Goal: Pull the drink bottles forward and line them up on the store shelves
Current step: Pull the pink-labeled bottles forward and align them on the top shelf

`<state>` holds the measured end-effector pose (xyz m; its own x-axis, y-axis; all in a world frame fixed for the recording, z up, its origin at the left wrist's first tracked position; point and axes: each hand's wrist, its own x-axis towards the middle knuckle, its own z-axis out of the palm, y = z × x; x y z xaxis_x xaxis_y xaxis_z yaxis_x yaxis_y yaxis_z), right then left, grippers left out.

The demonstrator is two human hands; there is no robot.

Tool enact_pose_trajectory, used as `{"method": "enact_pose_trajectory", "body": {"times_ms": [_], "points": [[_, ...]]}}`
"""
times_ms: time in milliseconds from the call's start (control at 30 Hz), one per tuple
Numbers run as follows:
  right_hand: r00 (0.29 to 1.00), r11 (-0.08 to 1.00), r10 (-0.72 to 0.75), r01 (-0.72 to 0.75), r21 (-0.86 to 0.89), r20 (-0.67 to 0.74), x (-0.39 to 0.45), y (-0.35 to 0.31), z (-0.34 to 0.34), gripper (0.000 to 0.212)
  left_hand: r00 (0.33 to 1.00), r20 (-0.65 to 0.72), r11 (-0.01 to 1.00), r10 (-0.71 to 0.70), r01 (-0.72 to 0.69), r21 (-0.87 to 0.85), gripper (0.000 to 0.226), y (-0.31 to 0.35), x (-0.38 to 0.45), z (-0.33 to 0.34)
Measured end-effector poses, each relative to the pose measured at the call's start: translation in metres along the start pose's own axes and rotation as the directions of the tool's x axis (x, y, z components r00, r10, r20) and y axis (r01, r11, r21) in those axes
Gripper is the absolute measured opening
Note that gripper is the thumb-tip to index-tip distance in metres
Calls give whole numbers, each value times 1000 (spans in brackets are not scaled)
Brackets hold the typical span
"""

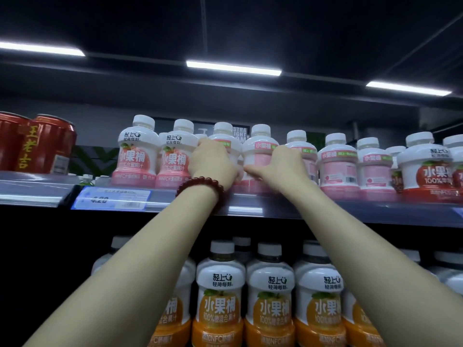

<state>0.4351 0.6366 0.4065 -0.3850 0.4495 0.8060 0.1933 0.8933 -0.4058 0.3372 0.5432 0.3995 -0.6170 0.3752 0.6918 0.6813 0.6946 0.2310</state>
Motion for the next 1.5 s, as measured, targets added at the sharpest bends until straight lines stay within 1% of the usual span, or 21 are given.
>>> {"method": "enact_pose_trajectory", "body": {"times_ms": [67, 133, 300, 400, 467, 533, 567, 633, 700, 767, 800, 833, 900, 1000, 1133, 1167, 1233, 1300, 1400, 1433, 1500], "points": [[996, 990, 22, -34, 137, 88, 4, 8, -6, 43, 990, -139, 984, -25, 0, -179, 28, 1, -1, -17], [993, 966, 55, -81, 247, 108, 2, 14, -13, 45, 986, -162, 968, -45, 3, -251, 23, 2, -5, -29], [991, 1000, -19, 15, -27, -131, -10, 1, -12, 65, 954, -298, 984, -11, -43, -174, 39, 11, -20, -27], [993, 998, -21, 13, -69, -116, -5, -4, -3, 76, 936, -348, 994, -53, 15, -111, 70, 13, -12, -20], [999, 1000, -19, 19, -7, -29, 1, -2, -3, 50, 959, -271, 993, -82, 56, -102, 66, 7, -8, -12], [996, 995, 18, -26, 101, 83, 3, 4, -9, 26, 985, -158, 993, -62, 44, -113, 30, 1, -8, -13], [992, 989, 35, -52, 137, 123, 3, 7, -12, 26, 986, -152, 985, -65, 39, -169, 23, 0, -10, -17], [993, 990, 28, -43, 137, 113, 1, 10, -11, 30, 971, -234, 976, -52, 0, -216, 31, 3, -13, -29], [1000, 994, -9, 7, 110, 20, -2, 3, -5, 36, 967, -255, 992, -7, -26, -126, 25, 3, -15, -24], [999, 998, -22, 25, 61, -48, -2, -4, 3, 58, 999, -33, 996, 26, -23, 87, 35, -5, -20, 0], [998, 999, -17, 18, 27, -53, 0, -7, 6, 65, 997, 78, 990, -4, -7, 143, 41, -9, -21, 12], [999, 1000, -12, 12, 4, -49, 1, -8, 9, 68, 995, 100, 992, -16, 3, 129, 43, -10, -20, 18], [1000, 1000, -8, 8, -9, -25, 5, -7, 10, 65, 1000, 28, 999, -15, 13, 38, 42, -1, -16, 9], [1000, 1000, 2, -3, 16, 31, 7, -1, 4, 41, 980, -197, 987, -33, 1, -162, 28, 11, -13, -22], [990, 967, 66, -94, 236, 124, 5, 10, -13, 31, 993, -81, 905, -90, 48, -423, 28, 2, -15, -35], [992, 973, 56, -80, 217, 113, 3, 10, -14, 31, 992, -101, 907, -81, 31, -420, 29, 1, -15, -36], [999, 994, -3, 0, 106, 33, 0, 5, -10, 34, 979, -197, 967, -51, -1, -256, 39, 3, -16, -34], [998, 998, -52, 53, 19, -30, -2, -2, -5, 53, 971, -240, 997, 19, -37, -70, 44, -2, -17, -20], [997, 997, -35, 31, -67, -67, -1, -5, 0, 61, 994, 104, 988, -36, 20, 152, 41, -17, -18, 19], [997, 997, -31, 26, -77, -65, 1, -5, 2, 59, 993, 110, 991, -33, 18, 130, 40, -15, -14, 19], [999, 999, -27, 26, -46, -25, 4, -2, 2, 49, 997, -81, 1000, 0, -2, -30, 30, -6, -11, -2]]}}
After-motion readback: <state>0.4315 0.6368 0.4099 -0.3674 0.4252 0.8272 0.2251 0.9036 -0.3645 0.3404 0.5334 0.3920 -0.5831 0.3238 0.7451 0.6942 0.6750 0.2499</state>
